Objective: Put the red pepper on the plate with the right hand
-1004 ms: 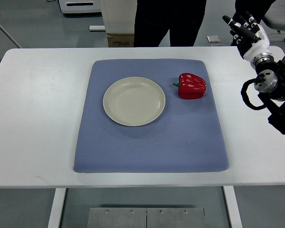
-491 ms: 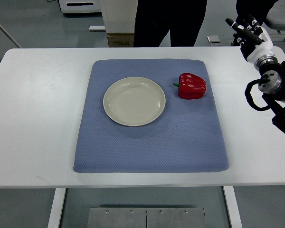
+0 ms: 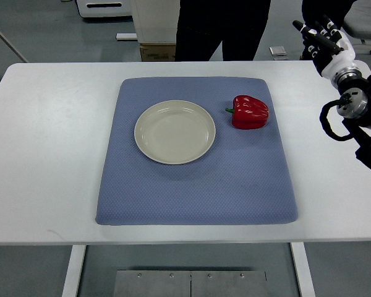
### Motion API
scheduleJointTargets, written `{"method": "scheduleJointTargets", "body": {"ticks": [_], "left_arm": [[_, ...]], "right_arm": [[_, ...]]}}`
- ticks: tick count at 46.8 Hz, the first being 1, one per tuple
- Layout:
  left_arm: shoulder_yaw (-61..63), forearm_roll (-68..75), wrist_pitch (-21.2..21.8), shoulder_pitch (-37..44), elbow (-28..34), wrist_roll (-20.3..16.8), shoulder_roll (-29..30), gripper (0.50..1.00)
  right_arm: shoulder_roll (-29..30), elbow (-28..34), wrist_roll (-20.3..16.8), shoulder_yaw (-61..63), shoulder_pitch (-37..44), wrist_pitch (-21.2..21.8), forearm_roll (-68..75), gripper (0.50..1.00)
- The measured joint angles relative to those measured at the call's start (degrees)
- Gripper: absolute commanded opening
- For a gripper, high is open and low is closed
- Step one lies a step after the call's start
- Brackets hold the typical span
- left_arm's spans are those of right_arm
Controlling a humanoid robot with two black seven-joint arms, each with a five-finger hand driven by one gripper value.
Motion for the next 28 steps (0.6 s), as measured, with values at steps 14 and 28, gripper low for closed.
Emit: {"method": "scheduleJointTargets", "body": {"ticks": [14, 28], "left_arm": [[0.0, 0.0, 0.0, 0.0, 0.0, 0.0, 0.0, 1.0], [0.0, 0.0, 0.0, 0.0, 0.0, 0.0, 0.0, 1.0]], "right_arm": [[-3.0, 0.7, -3.3, 0.9, 2.1, 5.3, 0.6, 1.0], [-5.2, 0.7, -0.5, 0.2, 3.6, 6.2, -0.4, 1.0]]}}
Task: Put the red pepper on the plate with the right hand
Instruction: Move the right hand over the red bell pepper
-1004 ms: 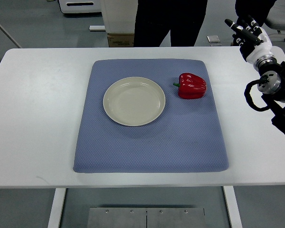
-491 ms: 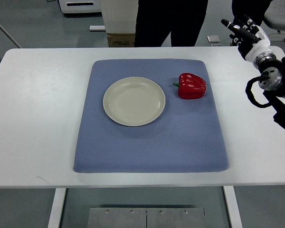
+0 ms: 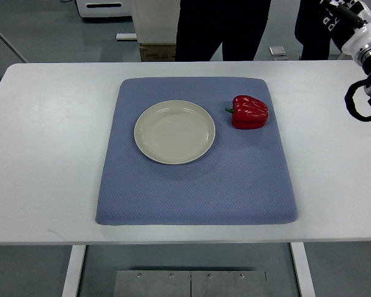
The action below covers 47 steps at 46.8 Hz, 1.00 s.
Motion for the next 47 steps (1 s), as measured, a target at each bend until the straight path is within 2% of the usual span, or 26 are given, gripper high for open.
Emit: {"method": "scheduleJointTargets", "body": {"ticks": [13, 25, 28, 39, 47], "left_arm": [[0.0, 0.0, 0.0, 0.0, 0.0, 0.0, 0.0, 1.0], [0.0, 0.0, 0.0, 0.0, 0.0, 0.0, 0.0, 1.0], [0.0, 0.0, 0.0, 0.0, 0.0, 0.0, 0.0, 1.0], [0.0, 0.0, 0.0, 0.0, 0.0, 0.0, 0.0, 1.0], [0.0, 0.0, 0.0, 0.0, 0.0, 0.0, 0.0, 1.0]], "right_arm": [[-0.6, 0.9, -0.3, -26.7, 9.7, 0.4, -3.2, 1.0], [-2.6, 7.2, -0.4, -42.6, 16.3, 0.6, -9.1, 1.0], [-2.6, 8.8, -1.4, -46.6, 17.9, 0.6, -11.6, 1.0], [-2.2, 13.0, -9.5, -56.3, 23.2, 0.5, -13.1, 0.987], [-2.5, 15.2, -10.4, -57.5, 24.9, 0.6, -13.3, 0.985]]}}
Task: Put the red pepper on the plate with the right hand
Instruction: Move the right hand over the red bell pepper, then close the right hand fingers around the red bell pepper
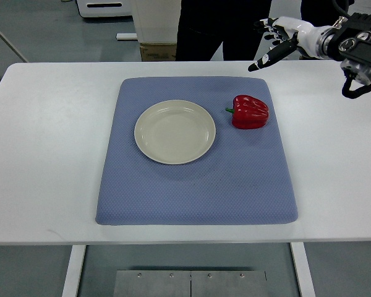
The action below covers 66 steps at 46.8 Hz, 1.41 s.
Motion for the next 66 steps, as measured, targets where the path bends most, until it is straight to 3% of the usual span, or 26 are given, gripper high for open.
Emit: {"method": "scheduleJointTargets", "body": {"ticks": [13, 17, 25, 38, 47, 66], "left_arm": [[0.0, 0.0, 0.0, 0.0, 0.0, 0.0, 0.0, 1.0], [0.0, 0.0, 0.0, 0.0, 0.0, 0.0, 0.0, 1.0], [0.0, 0.0, 0.0, 0.0, 0.0, 0.0, 0.0, 1.0], [0.0, 0.0, 0.0, 0.0, 0.0, 0.0, 0.0, 1.0], [0.0, 0.0, 0.0, 0.0, 0.0, 0.0, 0.0, 1.0], [0.0, 0.0, 0.0, 0.0, 0.0, 0.0, 0.0, 1.0]], "right_arm": [[0.1, 7.7, 0.0, -6.3, 0.8, -0.8, -0.1, 0.981], [0.8, 8.0, -0.1, -7.1, 0.6, -1.2, -0.1, 0.945], [3.4, 7.4, -0.1, -7.5, -0.1, -4.1, -1.9, 0.937], [5.9, 6.9, 0.0, -12.7, 0.5, -4.3, -3.8, 0.937], [8.0, 3.8, -0.1, -13.6, -0.3, -5.3, -4.2, 0.899], [12.8, -0.5, 0.4, -18.7, -0.3, -5.2, -5.5, 0.901]]}}
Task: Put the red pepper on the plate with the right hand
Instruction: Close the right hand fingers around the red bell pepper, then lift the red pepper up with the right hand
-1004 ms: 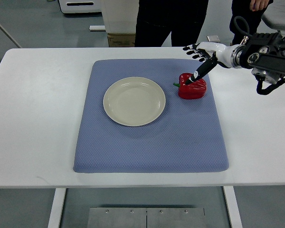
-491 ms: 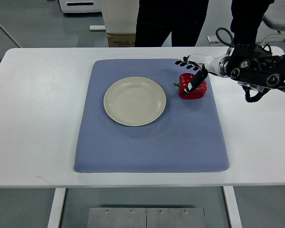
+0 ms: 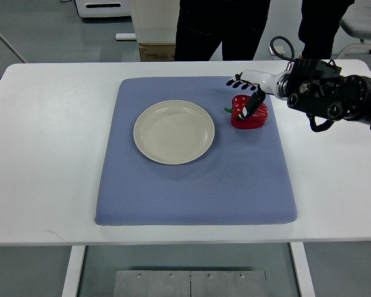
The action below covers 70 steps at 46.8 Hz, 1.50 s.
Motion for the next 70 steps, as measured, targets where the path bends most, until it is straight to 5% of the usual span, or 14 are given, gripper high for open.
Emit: {"method": "scheduleJointTargets", "body": {"ticks": [14, 39, 44, 48, 54, 58, 70], "left_arm": [[0.0, 0.0, 0.0, 0.0, 0.0, 0.0, 0.0, 1.0], [0.0, 0.0, 0.0, 0.0, 0.0, 0.0, 0.0, 1.0], [0.0, 0.0, 0.0, 0.0, 0.0, 0.0, 0.0, 1.0], [0.0, 0.0, 0.0, 0.0, 0.0, 0.0, 0.0, 1.0], [0.0, 0.0, 0.0, 0.0, 0.0, 0.0, 0.0, 1.0], [0.0, 0.0, 0.0, 0.0, 0.0, 0.0, 0.0, 1.0], [0.0, 0.0, 0.0, 0.0, 0.0, 0.0, 0.0, 1.0]], "right_arm": [[2.7, -5.8, -0.1, -2.2, -2.7, 0.0, -0.1, 0.899], [2.7, -6.0, 0.1, -6.7, -3.0, 1.0, -1.2, 0.893], [2.7, -6.0, 0.1, -7.5, -2.9, 1.0, -1.2, 0.864], [2.7, -6.0, 0.0, -7.6, -2.8, 1.0, -1.2, 0.791], [2.7, -6.0, 0.0, -7.7, -2.6, 1.7, -1.2, 0.65], [2.8, -5.7, 0.0, -7.6, -2.3, 1.8, -1.2, 0.5], [3.8, -5.3, 0.1, -7.5, -1.0, 2.3, -1.1, 0.5]]}}
